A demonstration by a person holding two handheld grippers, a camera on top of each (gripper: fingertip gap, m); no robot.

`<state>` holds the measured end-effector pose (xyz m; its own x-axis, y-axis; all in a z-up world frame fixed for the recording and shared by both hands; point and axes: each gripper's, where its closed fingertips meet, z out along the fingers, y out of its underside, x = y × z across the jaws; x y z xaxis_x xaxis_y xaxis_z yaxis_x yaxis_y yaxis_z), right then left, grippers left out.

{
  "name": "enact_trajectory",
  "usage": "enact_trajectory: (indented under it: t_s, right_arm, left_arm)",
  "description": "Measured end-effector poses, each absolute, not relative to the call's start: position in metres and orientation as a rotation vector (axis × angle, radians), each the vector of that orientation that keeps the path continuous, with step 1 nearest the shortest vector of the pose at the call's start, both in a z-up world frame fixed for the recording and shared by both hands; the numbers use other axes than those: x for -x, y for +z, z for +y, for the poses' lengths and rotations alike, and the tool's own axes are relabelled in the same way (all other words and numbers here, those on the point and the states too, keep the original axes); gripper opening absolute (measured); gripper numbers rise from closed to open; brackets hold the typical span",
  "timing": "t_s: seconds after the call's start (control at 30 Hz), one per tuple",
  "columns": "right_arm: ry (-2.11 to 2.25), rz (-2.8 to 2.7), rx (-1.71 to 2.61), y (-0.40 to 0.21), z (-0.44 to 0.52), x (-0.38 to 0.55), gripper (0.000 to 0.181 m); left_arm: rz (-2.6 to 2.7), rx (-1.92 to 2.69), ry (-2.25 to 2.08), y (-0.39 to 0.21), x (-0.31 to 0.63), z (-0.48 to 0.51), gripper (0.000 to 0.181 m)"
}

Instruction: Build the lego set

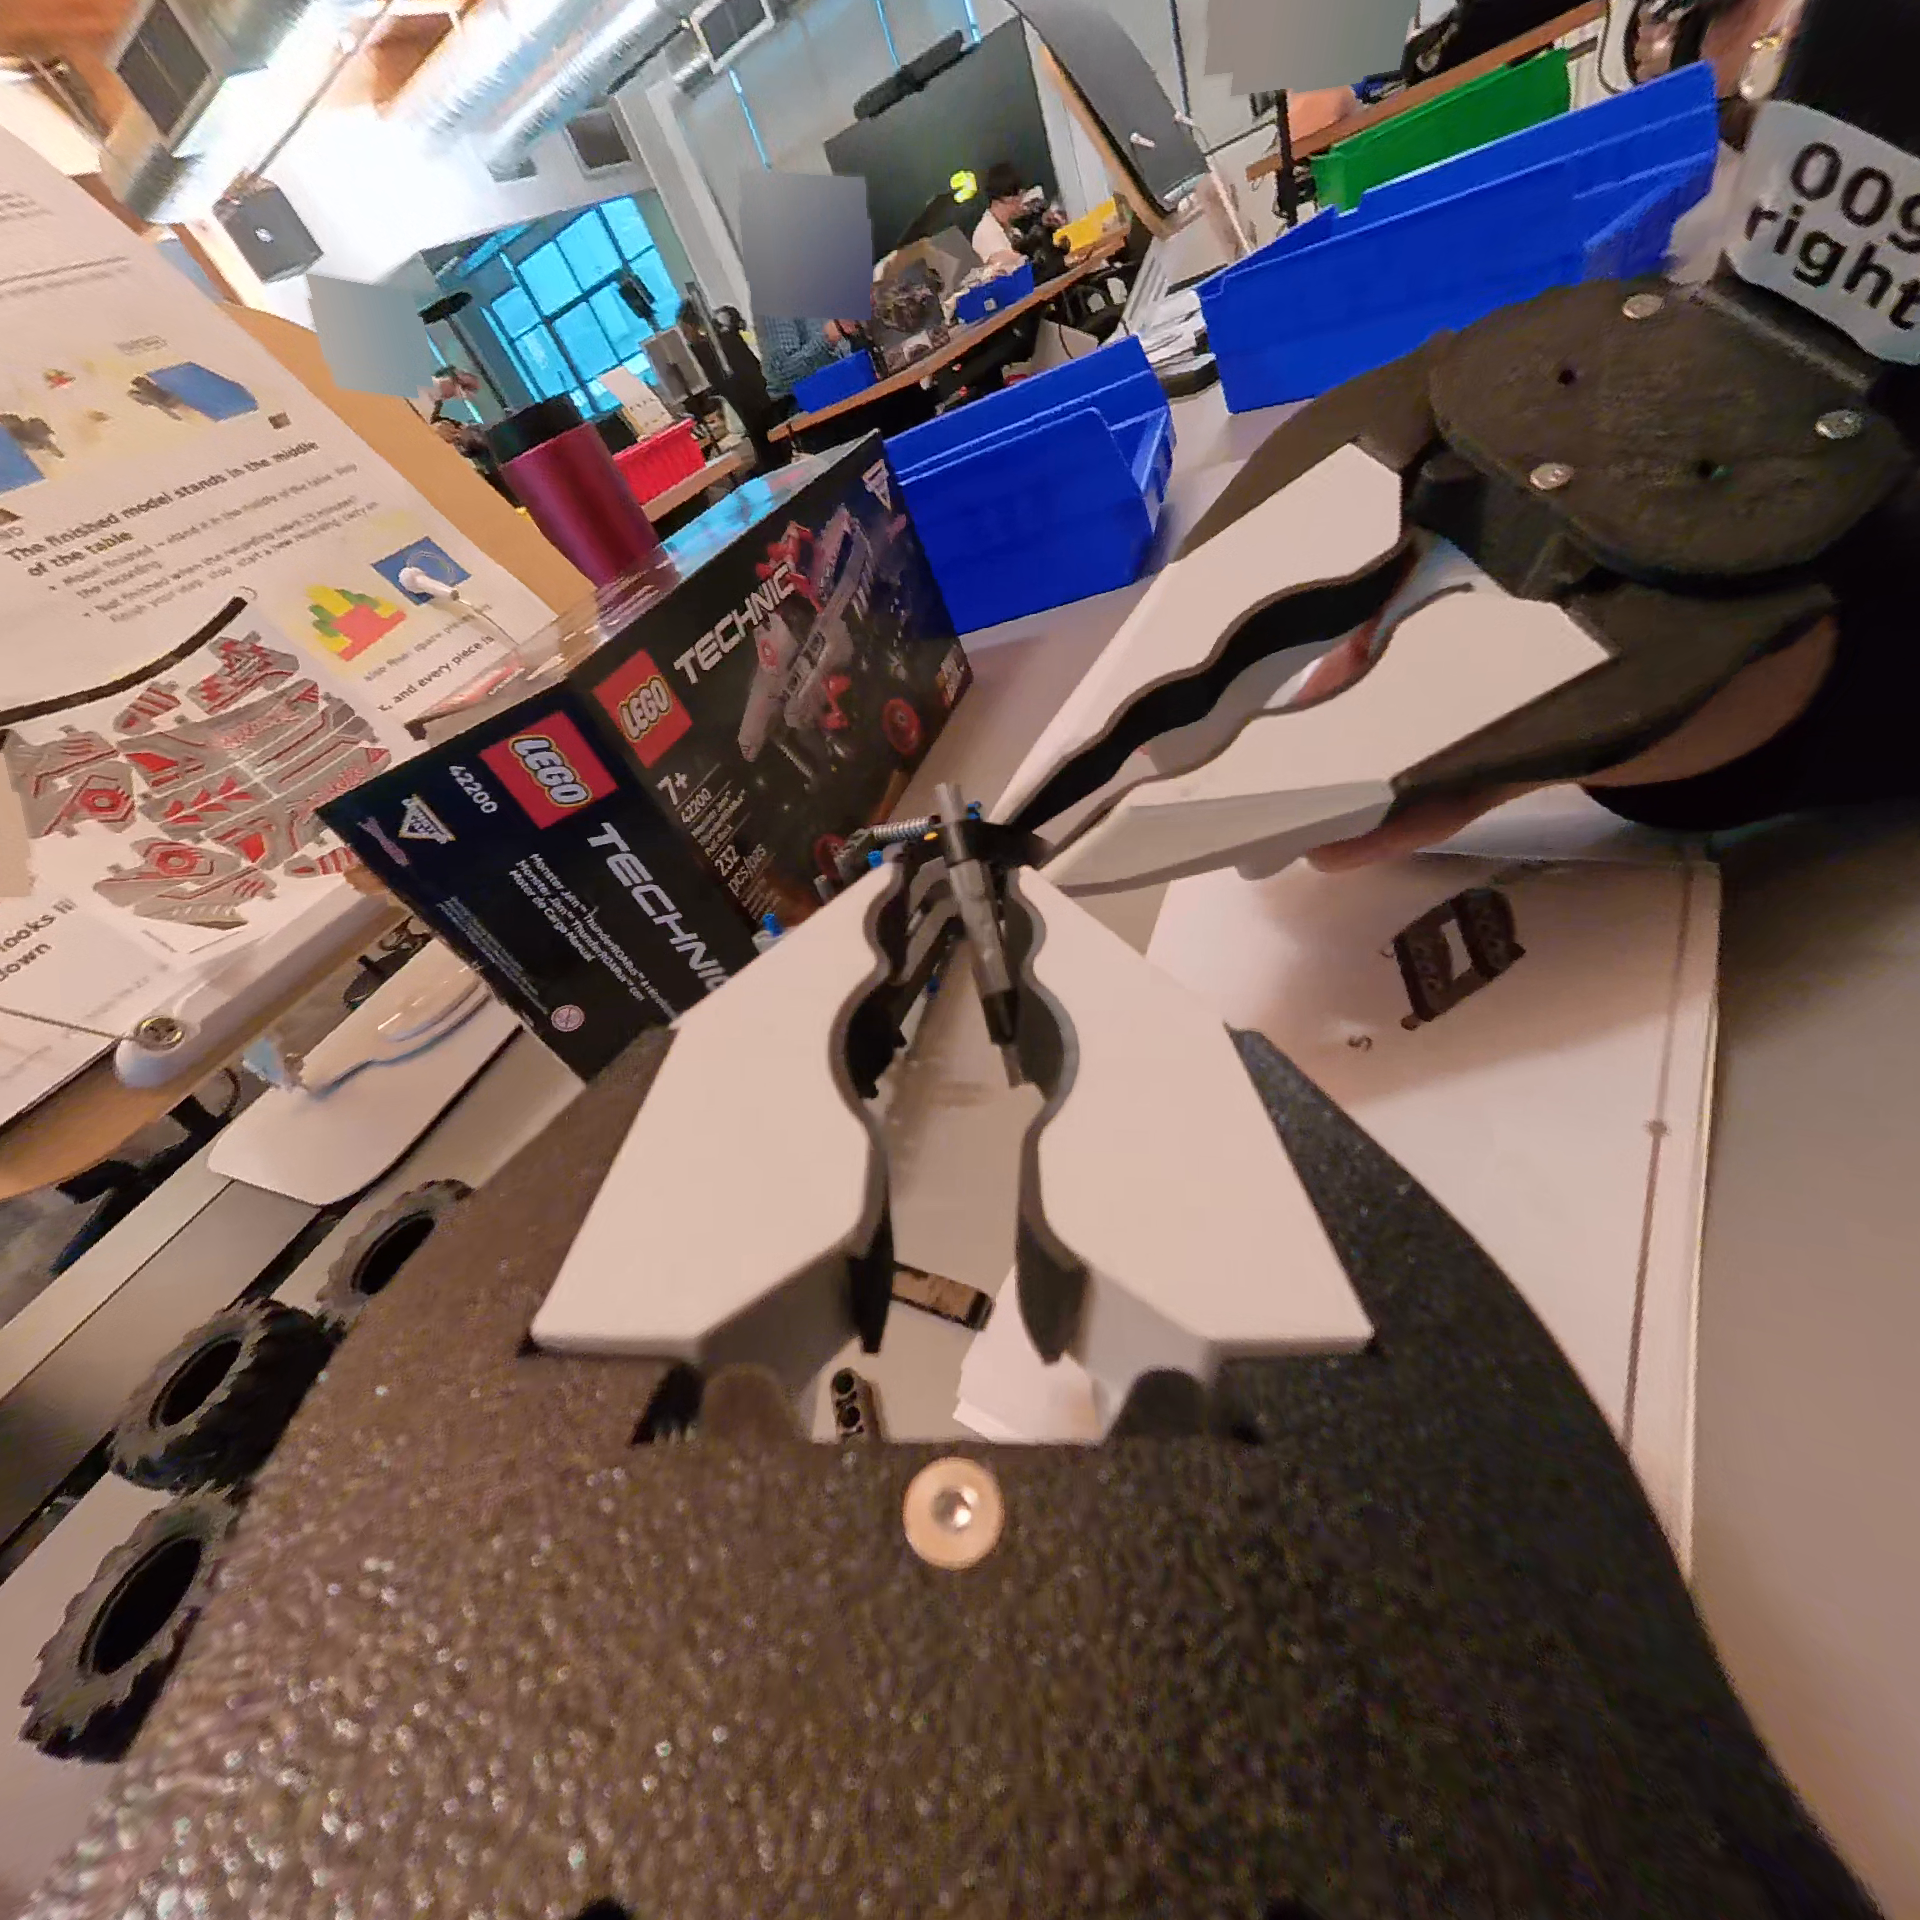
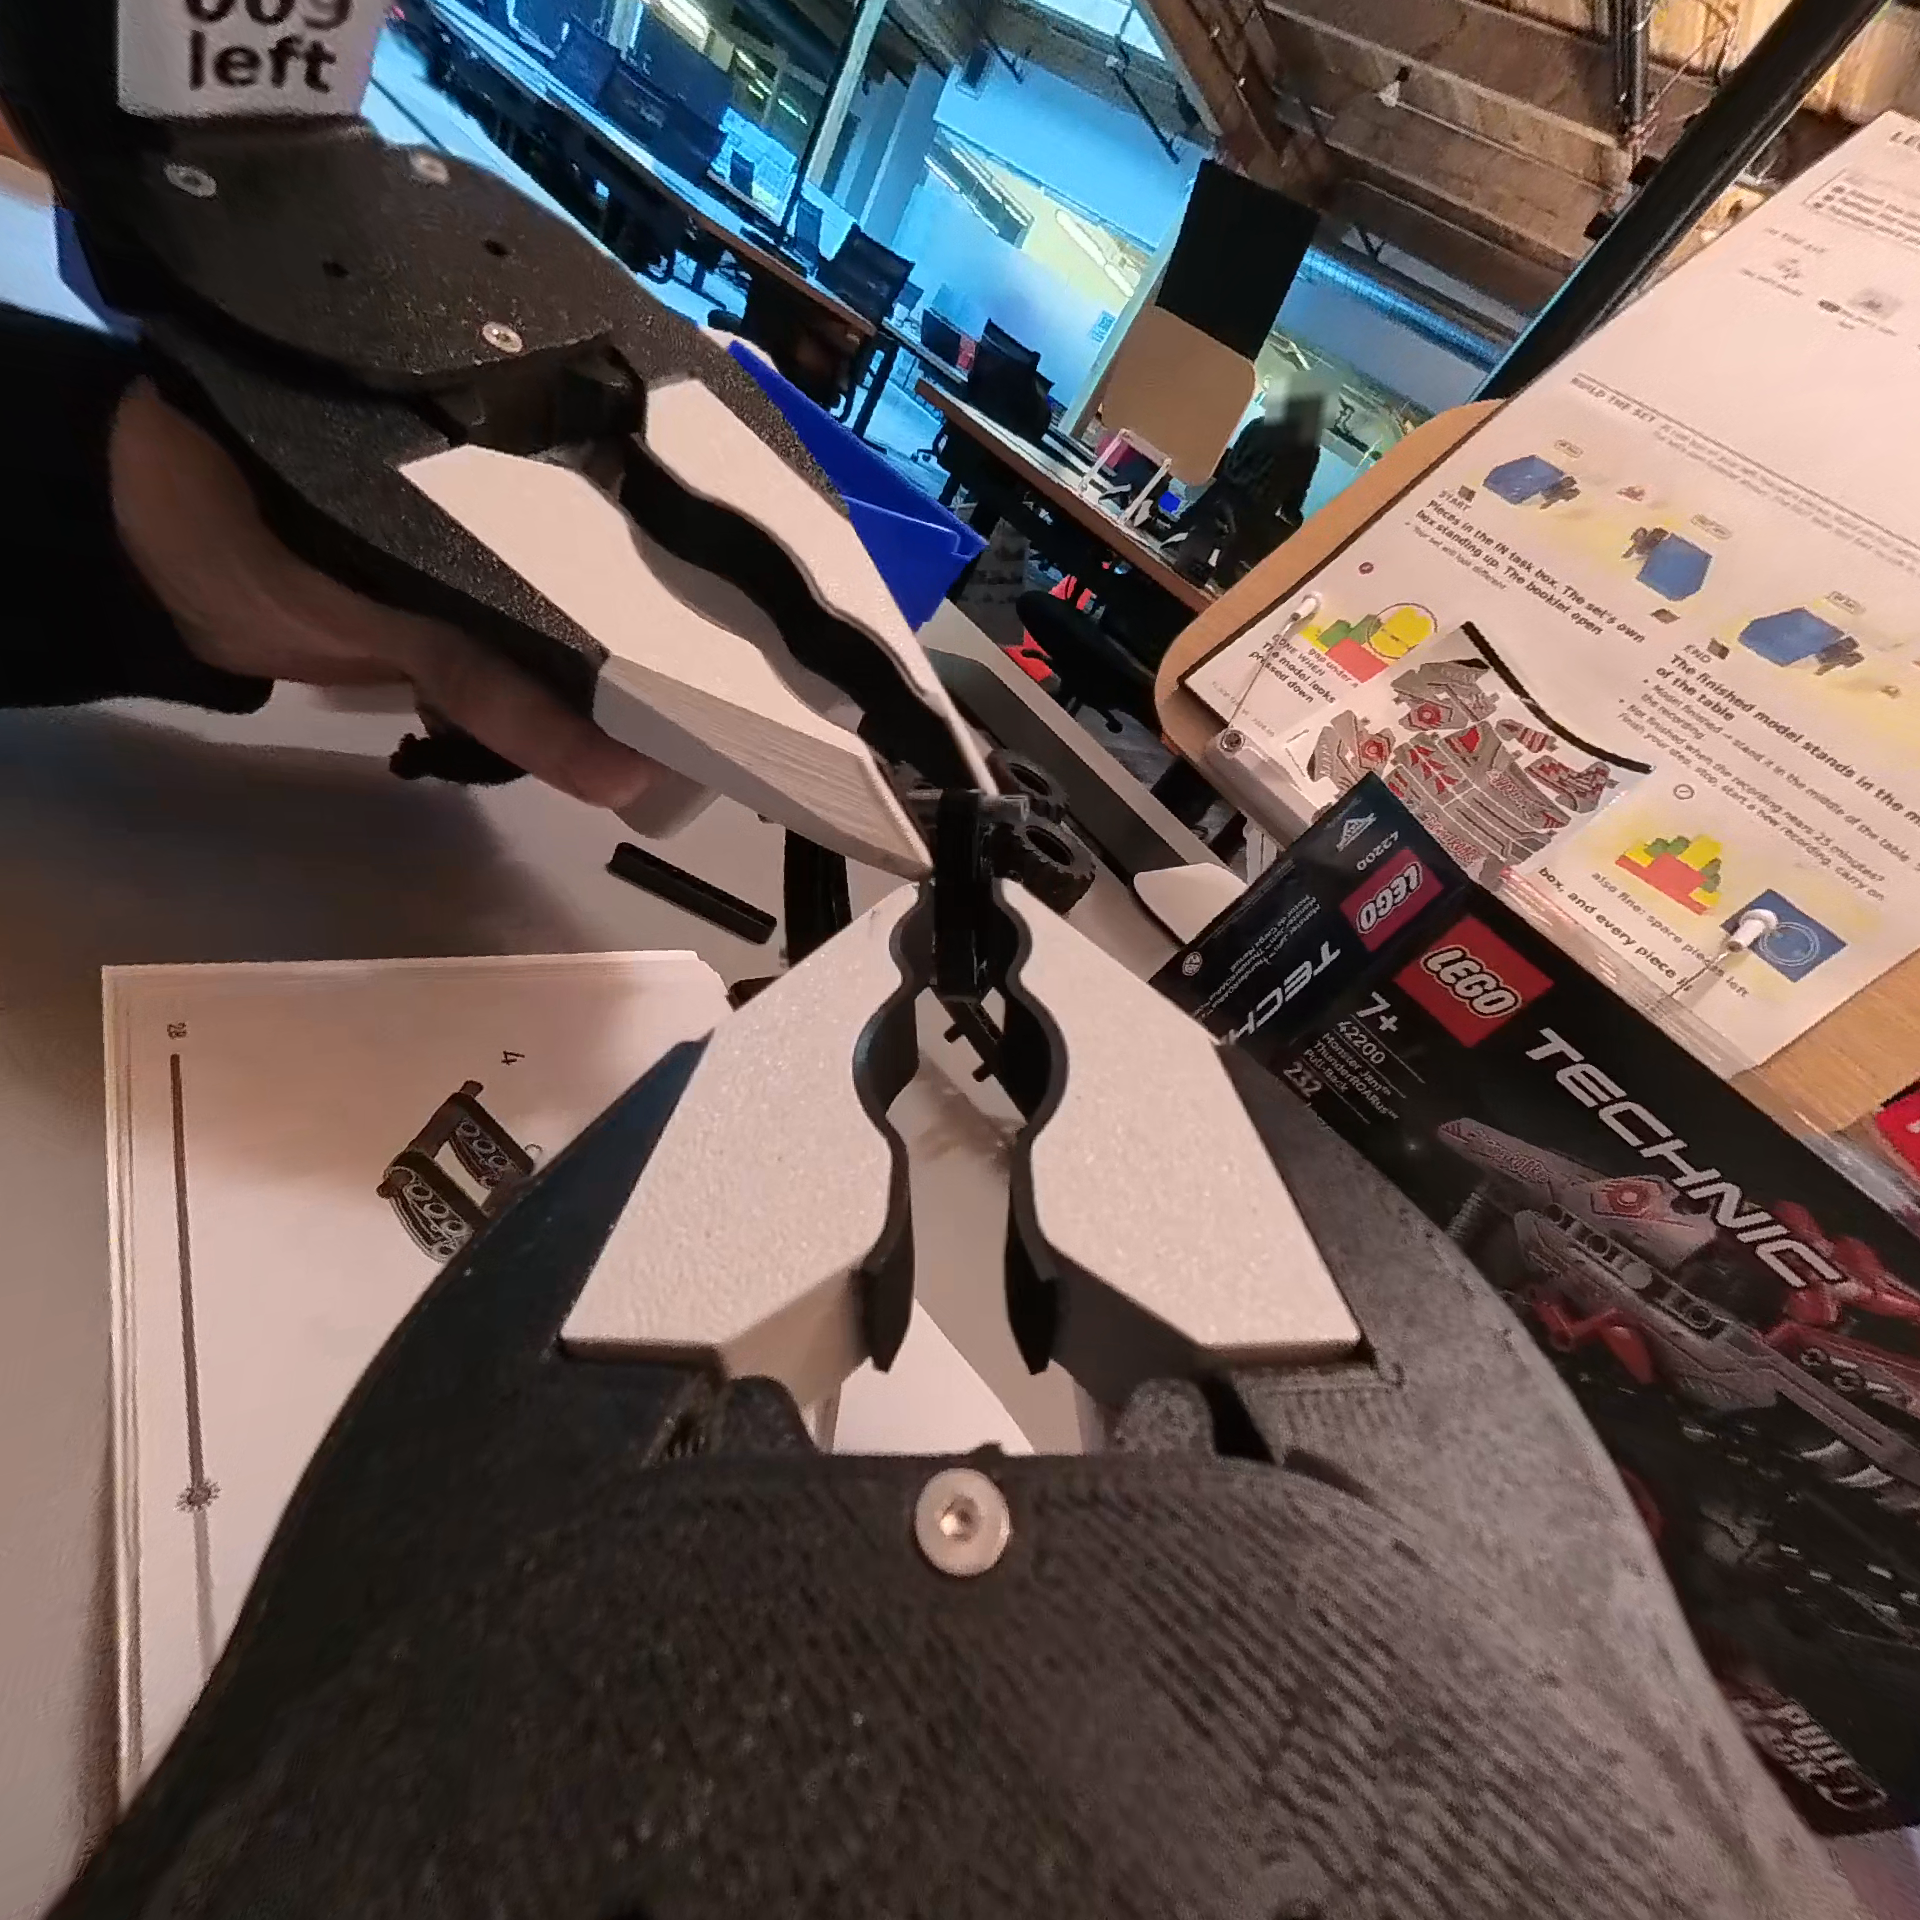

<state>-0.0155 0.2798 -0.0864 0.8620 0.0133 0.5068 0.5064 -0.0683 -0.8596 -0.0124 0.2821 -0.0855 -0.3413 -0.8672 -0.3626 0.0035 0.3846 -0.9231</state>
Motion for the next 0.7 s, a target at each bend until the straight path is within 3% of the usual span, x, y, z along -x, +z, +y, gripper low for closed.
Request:
enact_trajectory:
  t_s: [0.1,0.7]
  right_arm:
    - [-0.465,-0.421,1.601,-0.086,0.281,0.015,0.007]
    - [-0.475,-0.445,1.657,-0.099,0.282,0.008,0.007]
  left_arm:
    - [1.678,0.760,-1.094,-0.086,0.013,0.280,0.007]
    - [1.706,0.800,-1.154,-0.097,0.009,0.275,0.007]
